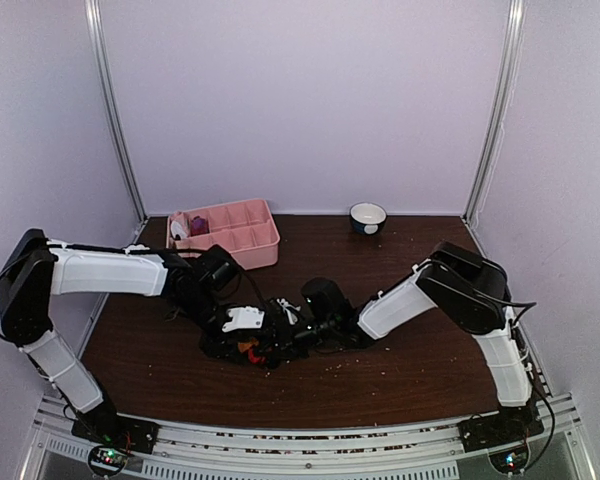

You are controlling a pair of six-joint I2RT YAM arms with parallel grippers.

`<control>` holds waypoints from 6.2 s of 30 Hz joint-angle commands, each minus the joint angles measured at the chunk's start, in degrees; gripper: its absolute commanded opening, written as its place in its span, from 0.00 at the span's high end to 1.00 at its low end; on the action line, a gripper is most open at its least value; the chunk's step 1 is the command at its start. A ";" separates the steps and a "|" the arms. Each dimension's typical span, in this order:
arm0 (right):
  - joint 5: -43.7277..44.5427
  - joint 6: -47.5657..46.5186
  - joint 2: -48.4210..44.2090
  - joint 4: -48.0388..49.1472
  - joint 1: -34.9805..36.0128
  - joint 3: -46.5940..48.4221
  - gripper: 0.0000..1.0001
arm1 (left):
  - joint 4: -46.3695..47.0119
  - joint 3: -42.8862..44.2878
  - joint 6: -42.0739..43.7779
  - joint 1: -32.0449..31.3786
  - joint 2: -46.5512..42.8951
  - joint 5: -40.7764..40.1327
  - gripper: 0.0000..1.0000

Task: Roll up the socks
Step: Roll the sock at the center of the board, then pass from the right arm to the left

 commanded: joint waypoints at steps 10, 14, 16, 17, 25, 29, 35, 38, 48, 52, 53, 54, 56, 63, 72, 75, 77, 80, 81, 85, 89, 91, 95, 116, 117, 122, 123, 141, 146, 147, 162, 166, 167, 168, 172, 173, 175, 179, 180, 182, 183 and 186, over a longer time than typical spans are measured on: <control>8.77 6.73 4.04 -0.49 -1.52 -8.60 1.00 | -3.63 9.45 -0.68 -1.65 12.40 -3.27 0.85; 10.23 6.87 1.82 2.18 -2.03 -13.40 1.00 | -7.47 13.12 -1.38 -2.30 16.87 -1.97 0.95; 11.08 6.82 0.54 3.31 -2.56 -15.81 1.00 | -8.22 14.08 -1.80 -3.22 17.84 -1.57 0.96; 11.78 6.80 -0.18 3.80 -2.80 -17.15 1.00 | -8.44 14.45 -2.19 -3.71 18.25 -1.37 0.96; 14.08 6.39 -4.57 7.15 -3.94 -24.87 1.00 | -12.01 19.16 -4.06 -5.78 22.16 4.47 0.85; 13.71 6.79 -4.42 7.88 -3.86 -24.95 1.00 | -12.17 16.83 -2.45 -5.78 20.53 5.45 0.75; 13.20 6.74 -3.67 7.38 -3.84 -22.84 1.00 | -11.06 15.64 -1.68 -5.78 19.14 4.86 0.74; 12.63 6.34 -3.76 7.10 -3.91 -22.47 1.00 | -9.79 15.48 -1.71 -5.78 19.01 1.18 0.70; 9.46 3.82 -3.06 5.68 -3.89 -21.86 1.00 | -8.26 14.70 -0.80 -5.87 19.30 -4.86 0.51; 7.77 3.20 -2.89 5.51 -3.87 -21.39 1.00 | -7.06 15.34 -2.87 -5.95 20.96 -8.47 0.61; 7.37 3.01 -2.89 5.33 -3.90 -21.36 1.00 | -7.23 15.57 -3.08 -5.95 21.41 -8.74 0.67; 7.18 2.72 -2.93 5.03 -3.95 -21.37 1.00 | -7.48 15.78 -3.18 -5.95 21.77 -8.67 0.71; 6.94 2.23 -3.16 4.77 -4.13 -21.25 1.00 | -8.00 15.99 -3.12 -5.95 22.37 -8.72 0.81; 8.99 -3.17 -7.48 10.98 -4.24 -23.67 0.73 | -13.52 18.29 -3.43 -5.69 25.12 -4.01 1.00; 18.05 -14.96 -17.48 10.19 -4.11 -31.38 0.67 | -22.27 24.08 -4.26 -2.81 32.40 5.26 0.99; 21.98 -17.42 -21.66 10.71 -4.14 -35.04 0.67 | -24.11 25.71 -4.26 -1.96 34.07 7.59 0.99; 24.88 -19.21 -24.82 10.55 -4.03 -37.28 0.67 | -25.47 26.79 -3.90 -1.62 34.94 9.15 0.99; 32.76 -23.71 -30.93 7.87 -3.01 -40.36 0.56 | -28.42 28.82 -2.85 -0.99 36.61 13.00 0.99; 36.13 -25.88 -34.27 5.40 -2.23 -40.71 0.45 | -29.36 29.49 -2.44 -0.81 37.29 14.10 0.99; 56.69 -33.51 -42.45 -9.87 2.47 -38.49 0.00 | -32.16 31.27 -1.66 0.19 40.16 17.67 1.00; 76.41 -24.67 -47.13 -20.23 2.89 -37.86 0.00 | -36.82 33.69 0.87 0.44 43.13 21.05 1.00; 71.34 -19.19 -51.16 -12.95 -0.02 -44.04 0.00 | -36.96 33.86 1.10 0.43 43.35 21.23 1.00; 58.41 -26.20 -53.06 20.91 0.40 -56.52 0.00 | -35.43 33.87 -0.30 0.42 43.39 20.24 1.00; 44.98 -74.45 -28.54 -9.37 20.83 -22.62 0.14 | -27.60 33.56 -7.83 0.28 43.73 8.35 1.00; 44.78 -75.64 -27.53 -11.04 20.62 -21.20 0.18 | -27.65 33.64 -7.78 0.29 43.79 8.21 1.00; 41.93 -77.70 -23.65 -15.15 18.60 -17.96 0.37 | -27.75 34.25 -7.90 0.29 43.87 8.07 1.00; 41.59 -77.71 -23.26 -15.10 18.20 -17.87 0.38 | -27.99 34.42 -7.80 0.29 43.94 8.30 1.00; 39.77 -77.73 -19.64 -18.05 15.23 -15.25 0.70 | -30.35 37.54 -5.96 0.29 44.97 9.55 1.00; 35.54 -71.91 -18.66 -18.97 14.30 -15.31 0.87 | -29.18 36.75 -4.57 0.55 41.43 10.02 0.95; 34.21 -70.65 -18.34 -19.38 13.78 -15.31 0.90 | -28.82 36.11 -4.01 0.94 39.92 10.40 0.92; 19.47 -55.65 -9.33 -33.06 5.80 -8.46 1.00 | -5.65 17.88 -11.28 5.59 9.03 -13.13 0.02; 20.11 -54.52 -8.89 -35.14 5.66 -8.48 1.00 | -7.53 19.77 -14.71 13.73 12.74 -11.16 0.02; 20.46 -54.26 -8.81 -35.73 5.66 -8.40 1.00 | -11.46 21.59 -12.28 15.71 14.05 -4.13 0.02; 20.69 -53.70 -8.86 -36.08 5.66 -8.42 1.00 | -11.57 21.36 -12.05 16.34 13.43 -3.14 0.02; 20.43 -51.01 -9.16 -36.95 5.15 -8.91 1.00 | 1.75 12.73 -10.84 15.10 1.48 -10.59 0.02; 20.17 -50.25 -9.25 -36.97 5.02 -9.14 1.00 | 3.86 12.28 -12.39 15.36 -0.44 -11.02 0.02; 19.31 -48.88 -9.53 -36.20 4.73 -9.69 1.00 | 6.23 12.86 -18.52 16.69 -0.42 -14.53 0.02; 15.71 -45.42 -9.49 -33.88 3.96 -10.23 1.00 | -7.30 23.16 -12.74 21.50 8.60 1.79 0.20; 14.64 -44.45 -9.40 -33.28 3.72 -10.26 1.00 | -6.41 22.75 -11.94 21.00 7.80 2.42 0.07; 12.78 -42.49 -9.35 -32.26 3.41 -10.26 1.00 | -1.08 17.03 -8.90 17.91 2.79 0.55 0.02; 12.32 -41.62 -9.31 -32.15 3.11 -10.15 1.00 | 0.08 14.26 -6.68 15.94 0.40 0.61 0.02; 10.09 -38.23 -9.08 -31.39 2.26 -9.80 1.00 | -2.58 10.18 -0.25 9.77 -1.81 1.58 0.02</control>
